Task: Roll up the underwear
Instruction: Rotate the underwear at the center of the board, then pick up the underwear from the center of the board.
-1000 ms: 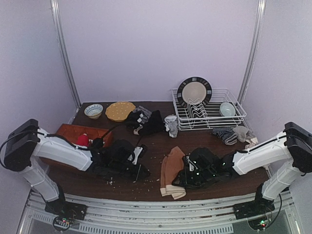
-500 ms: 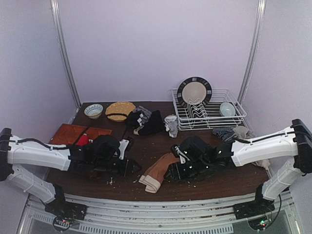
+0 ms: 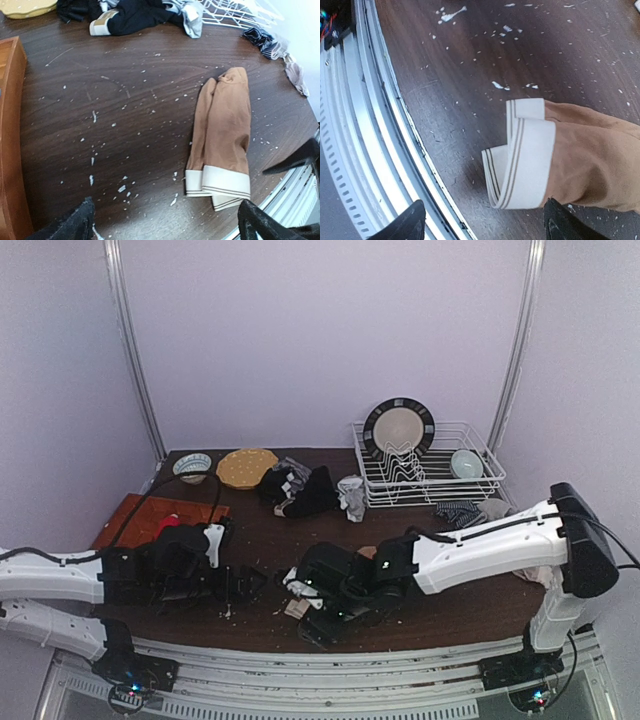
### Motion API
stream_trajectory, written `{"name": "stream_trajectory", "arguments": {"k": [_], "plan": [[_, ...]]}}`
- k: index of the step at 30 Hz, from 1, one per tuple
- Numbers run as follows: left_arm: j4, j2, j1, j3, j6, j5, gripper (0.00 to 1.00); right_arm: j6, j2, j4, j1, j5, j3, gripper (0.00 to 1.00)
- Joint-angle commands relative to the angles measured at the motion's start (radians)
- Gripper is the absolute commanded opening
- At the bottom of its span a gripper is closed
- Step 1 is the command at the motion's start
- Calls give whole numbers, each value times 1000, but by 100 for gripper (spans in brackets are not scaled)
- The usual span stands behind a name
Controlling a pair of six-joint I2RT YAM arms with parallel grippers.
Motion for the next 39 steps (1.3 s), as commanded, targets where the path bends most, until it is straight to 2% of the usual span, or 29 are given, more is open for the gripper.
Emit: {"name": "stream_trajectory", "arguments": {"k": [1, 5, 12, 15, 17, 25, 29, 31, 33, 35, 39], "plan": [[-31, -10, 3, -6, -29, -37, 98, -117, 107, -72, 30, 43, 68, 78], [-45, 11, 4, 4, -21, -36, 98, -141, 167, -75, 45, 73, 103, 77], [-26, 43, 4, 1, -14, -35, 98, -138, 235, -68, 43, 215, 121, 74], [-29, 49, 4, -2, -14, -33, 98, -142, 264, -81, 42, 264, 124, 70], [-29, 48, 4, -4, -15, -32, 98, -142, 279, -94, 41, 286, 123, 64], [-2, 55, 4, -15, -20, -21, 98, -123, 306, -110, 25, 318, 96, 23], [3, 68, 4, -13, -21, -13, 98, -123, 282, -99, 22, 325, 72, 11], [6, 73, 4, -11, -19, -11, 98, -125, 250, -86, 22, 308, 59, 15], [6, 75, 4, -9, -18, -11, 98, -129, 201, -57, 24, 280, 36, 33], [6, 72, 4, -8, -19, -11, 98, -131, 149, -27, 24, 259, 17, 46], [4, 68, 4, -9, -19, -13, 98, -155, 106, 2, 23, 233, 16, 56]]}}
